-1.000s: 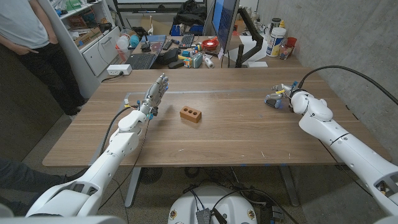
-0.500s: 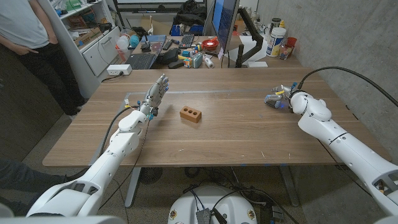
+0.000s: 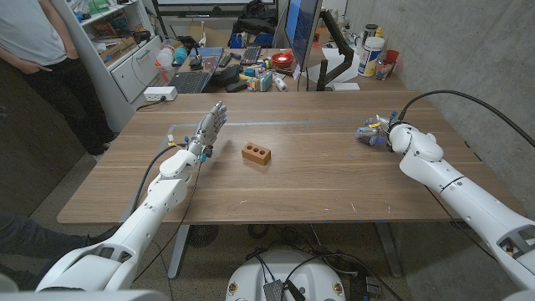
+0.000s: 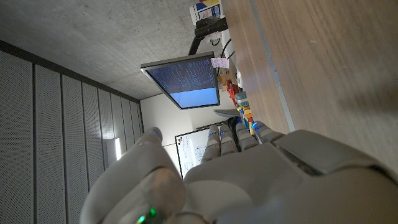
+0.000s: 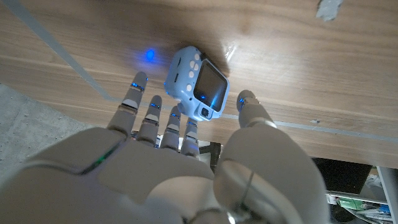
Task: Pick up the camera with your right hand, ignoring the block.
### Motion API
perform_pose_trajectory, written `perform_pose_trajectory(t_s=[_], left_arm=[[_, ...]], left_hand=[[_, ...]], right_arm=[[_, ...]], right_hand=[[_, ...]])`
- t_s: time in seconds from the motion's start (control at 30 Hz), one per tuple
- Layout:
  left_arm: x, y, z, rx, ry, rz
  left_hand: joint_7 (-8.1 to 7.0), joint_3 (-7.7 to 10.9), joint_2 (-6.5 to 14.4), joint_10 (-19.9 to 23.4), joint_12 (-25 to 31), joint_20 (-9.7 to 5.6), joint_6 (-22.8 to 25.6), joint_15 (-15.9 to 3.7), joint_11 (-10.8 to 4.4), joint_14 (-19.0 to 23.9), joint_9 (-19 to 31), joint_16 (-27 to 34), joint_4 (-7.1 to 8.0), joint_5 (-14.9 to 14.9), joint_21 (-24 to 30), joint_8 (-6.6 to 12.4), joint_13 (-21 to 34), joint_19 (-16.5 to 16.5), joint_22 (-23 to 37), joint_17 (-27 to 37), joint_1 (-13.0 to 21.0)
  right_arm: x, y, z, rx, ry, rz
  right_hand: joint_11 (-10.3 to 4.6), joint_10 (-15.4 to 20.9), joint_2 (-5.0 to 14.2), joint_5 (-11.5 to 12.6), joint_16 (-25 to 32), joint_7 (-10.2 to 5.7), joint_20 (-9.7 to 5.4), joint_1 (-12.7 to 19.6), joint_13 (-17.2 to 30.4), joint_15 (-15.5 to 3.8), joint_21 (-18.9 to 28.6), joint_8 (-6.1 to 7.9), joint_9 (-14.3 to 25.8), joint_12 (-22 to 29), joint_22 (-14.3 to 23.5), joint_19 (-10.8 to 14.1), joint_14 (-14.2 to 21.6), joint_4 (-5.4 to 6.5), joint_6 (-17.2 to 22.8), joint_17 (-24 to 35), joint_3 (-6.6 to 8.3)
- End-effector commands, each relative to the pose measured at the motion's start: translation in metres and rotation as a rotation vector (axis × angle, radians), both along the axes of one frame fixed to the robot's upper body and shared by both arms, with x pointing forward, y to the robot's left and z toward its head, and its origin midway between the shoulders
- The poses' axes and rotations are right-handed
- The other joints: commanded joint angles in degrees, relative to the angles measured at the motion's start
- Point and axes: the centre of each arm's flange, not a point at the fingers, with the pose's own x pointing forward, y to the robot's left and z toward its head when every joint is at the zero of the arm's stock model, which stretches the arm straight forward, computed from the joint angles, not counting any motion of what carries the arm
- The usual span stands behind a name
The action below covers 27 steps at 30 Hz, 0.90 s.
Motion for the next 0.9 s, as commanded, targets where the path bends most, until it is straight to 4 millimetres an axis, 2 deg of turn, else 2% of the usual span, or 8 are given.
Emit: perform_pose_trajectory(t_s=[0.03, 0.1, 0.13, 0.2, 0.27, 0.43, 0.6, 0.9], left_arm=[[0.0003, 0.0001, -0.0026, -0.014, -0.006, 0.01], [-0.0003, 0.0006, -0.0018, -0.015, -0.01, 0.013], [-0.0006, 0.0008, -0.0014, -0.015, -0.012, 0.013], [-0.0009, 0.0011, -0.0009, -0.018, -0.013, 0.015], [-0.0011, 0.0014, -0.0009, -0.02, -0.015, 0.016], [-0.0016, 0.0014, -0.002, -0.025, -0.014, 0.018], [-0.0021, 0.0013, -0.0037, -0.031, -0.013, 0.021], [-0.0049, -0.0011, -0.0073, -0.038, -0.013, 0.028]], left_hand=[[-0.1, 0.0, 0.6, 0.36, 0.04, 0.27, 0.74, -0.16, -0.49, 0.07, 0.21, 0.17, -0.32, -0.11, -0.18, 0.46, 0.28, 0.1, 0.2, 0.16, 0.32], [-0.14, 0.01, 0.64, 0.49, 0.08, 0.36, 0.93, -0.38, -0.5, 0.3, 0.22, 0.26, -0.34, -0.11, -0.14, 0.52, 0.28, 0.22, 0.2, 0.16, 0.36], [-0.16, 0.01, 0.66, 0.54, 0.1, 0.38, 0.97, -0.4, -0.51, 0.34, 0.22, 0.27, -0.35, -0.11, -0.13, 0.52, 0.28, 0.24, 0.2, 0.16, 0.39], [-0.19, 0.02, 0.7, 0.72, 0.17, 0.41, 1.03, -0.39, -0.71, 0.32, 0.22, 0.25, -0.36, -0.11, -0.11, 0.53, 0.28, 0.31, 0.2, 0.16, 0.43], [-0.18, 0.02, 0.74, 0.73, 0.16, 0.42, 1.25, -0.43, -0.71, 0.48, 0.22, 0.3, -0.38, -0.11, -0.11, 0.6, 0.28, 0.32, 0.2, 0.15, 0.48], [-0.13, 0.03, 0.81, 0.9, 0.2, 0.47, 1.39, -0.44, -0.76, 0.57, 0.22, 0.32, -0.41, -0.12, -0.09, 0.62, 0.28, 0.39, 0.2, 0.15, 0.56], [-0.29, 0.03, 0.88, 0.93, 0.19, 0.87, 1.4, -0.33, -0.86, 0.75, 0.22, 0.36, -0.43, -0.13, -0.04, 0.58, 0.28, 0.53, 0.21, 0.16, 0.63], [-0.33, 0.01, 0.98, 1.05, 0.2, 1.28, 1.56, -0.31, -0.91, 0.82, 0.23, 0.35, -0.47, -0.15, 0.01, 0.58, 0.29, 0.7, 0.22, 0.17, 0.74]], right_arm=[[0.0029, -0.0011, -0.0004, 0.004, -0.008, 0.011], [0.0031, -0.0019, -0.0003, 0.01, -0.01, 0.016], [0.0031, -0.0021, -0.0002, 0.011, -0.011, 0.013], [0.003, -0.0023, -0.0002, 0.012, -0.017, 0.012], [0.0031, -0.0023, -0.0003, 0.008, -0.018, 0.013], [0.0047, -0.0014, -0.0005, -0.002, -0.011, 0.013], [0.0063, -0.0008, -0.0015, -0.01, -0.005, 0.01], [0.0118, -0.001, -0.007, -0.032, 0.0, 0.006]], right_hand=[[-0.15, 0.85, 0.29, 0.4, 0.5, -0.17, -0.21, 0.79, 0.19, -1.22, 0.37, 0.65, 0.22, 0.39, 0.18, 1.64, 0.47, -0.05, 0.96, 0.25, 0.56], [-0.13, 1.17, 0.65, 0.49, 0.73, 0.03, -0.62, 1.39, 0.21, -1.73, 0.87, 0.82, 0.25, 0.55, 0.22, 3.57, 1.21, -0.12, 1.48, 0.29, 0.84], [-0.07, 1.52, 0.61, 0.51, 0.78, 0.35, -0.86, 2.46, 0.24, -2.49, 2.01, 0.94, 0.32, 0.72, 0.18, 8.17, 2.0, -0.31, 2.04, 0.32, 1.09], [0.18, 2.21, 0.66, 0.43, 0.93, 0.44, -0.92, 2.71, 0.26, -2.68, 2.53, 1.05, 0.37, 1.0, 0.07, 10.6, 2.67, -0.18, 2.5, 0.44, 1.14], [0.45, 2.77, 0.74, 0.36, 1.22, 0.74, -2.38, 3.58, 0.28, -2.95, 3.3, 1.22, 0.46, 1.21, -0.08, 14.23, 4.0, -0.29, 3.25, 0.51, 1.31], [0.79, 3.5, 0.78, 0.24, 1.34, 1.07, -4.01, 5.22, 0.28, -3.16, 4.11, 1.32, 0.58, 1.44, -0.26, 18.64, 5.11, -0.63, 3.93, 0.59, 1.5], [0.98, 4.37, 1.09, 0.24, 1.64, 1.11, -5.35, 7.14, 0.29, -3.6, 4.33, 1.46, 0.66, 1.73, -0.37, 21.06, 6.52, -1.0, 4.59, 0.65, 1.95], [0.36, 5.09, 1.45, 0.18, 1.77, 0.84, -6.27, 9.4, 0.3, -4.46, 4.1, 1.78, 0.74, 1.94, -0.4, 22.42, 7.29, -1.22, 5.82, 0.78, 2.2]])
